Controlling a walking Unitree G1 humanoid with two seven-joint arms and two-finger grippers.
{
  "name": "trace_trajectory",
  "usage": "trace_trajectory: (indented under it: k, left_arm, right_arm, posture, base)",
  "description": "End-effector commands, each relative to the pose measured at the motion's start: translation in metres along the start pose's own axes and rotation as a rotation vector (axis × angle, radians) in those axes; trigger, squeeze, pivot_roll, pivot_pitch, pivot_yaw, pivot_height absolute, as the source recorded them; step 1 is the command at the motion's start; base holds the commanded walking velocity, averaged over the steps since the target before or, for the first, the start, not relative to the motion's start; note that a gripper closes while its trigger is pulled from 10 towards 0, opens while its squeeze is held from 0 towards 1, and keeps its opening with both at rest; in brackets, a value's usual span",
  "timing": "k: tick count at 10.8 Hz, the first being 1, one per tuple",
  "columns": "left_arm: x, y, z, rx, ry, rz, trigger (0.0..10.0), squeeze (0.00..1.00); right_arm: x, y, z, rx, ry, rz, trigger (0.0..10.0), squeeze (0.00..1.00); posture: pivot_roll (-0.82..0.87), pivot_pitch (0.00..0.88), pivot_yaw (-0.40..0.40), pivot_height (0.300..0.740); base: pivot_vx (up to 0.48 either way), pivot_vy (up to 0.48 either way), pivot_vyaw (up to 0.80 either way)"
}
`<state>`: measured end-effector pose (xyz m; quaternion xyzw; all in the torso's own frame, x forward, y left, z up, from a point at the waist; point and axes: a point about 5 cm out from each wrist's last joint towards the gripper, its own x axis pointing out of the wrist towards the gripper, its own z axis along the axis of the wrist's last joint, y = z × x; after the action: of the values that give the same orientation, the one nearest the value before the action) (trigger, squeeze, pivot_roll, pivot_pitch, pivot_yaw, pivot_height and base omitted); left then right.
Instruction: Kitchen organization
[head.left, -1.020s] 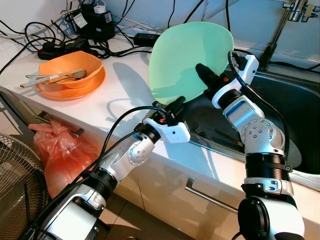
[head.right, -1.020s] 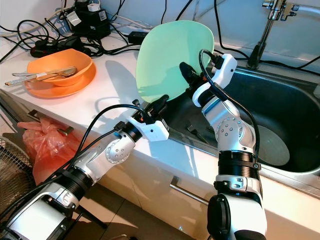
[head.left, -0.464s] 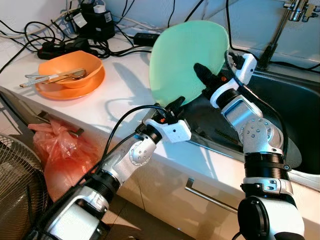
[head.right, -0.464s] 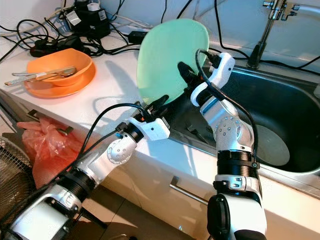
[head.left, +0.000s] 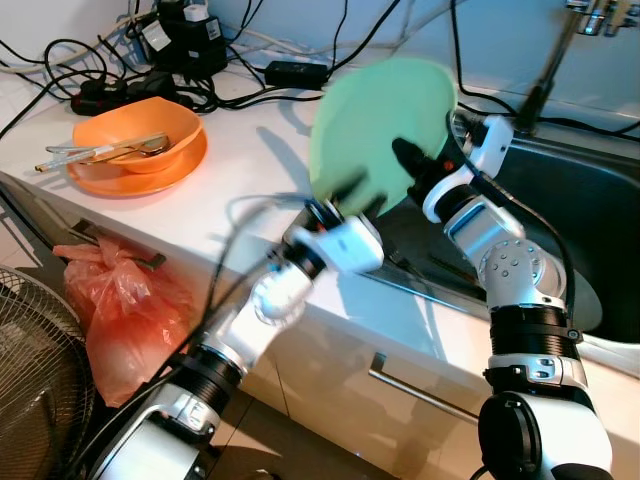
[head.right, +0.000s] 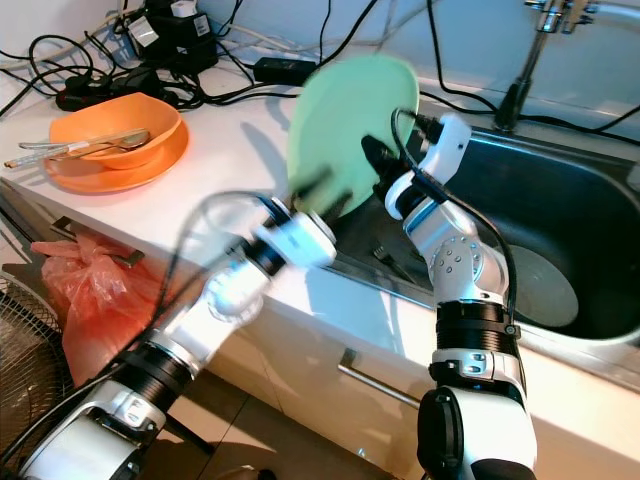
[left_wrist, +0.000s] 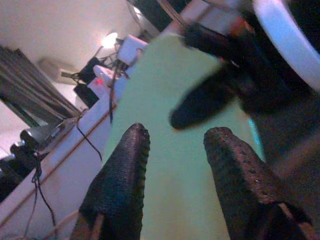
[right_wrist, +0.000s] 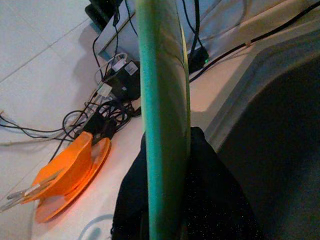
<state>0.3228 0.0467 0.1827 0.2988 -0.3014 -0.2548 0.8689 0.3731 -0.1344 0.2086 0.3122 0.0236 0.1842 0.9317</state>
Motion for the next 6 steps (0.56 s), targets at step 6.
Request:
trace_trajectory:
  k: [6]
  left_arm:
    - [-0.009,0.023,0.012,-0.222,0.001,0.014,10.0,1.00]
  right_arm:
    - [-0.014,-0.026,0.036,-0.237,-0.180,-0.191,10.0,0.00]
  posture:
    - [-0.02,0.011,0.035,0.740]
  base:
    - [0.000,0.000,0.00]
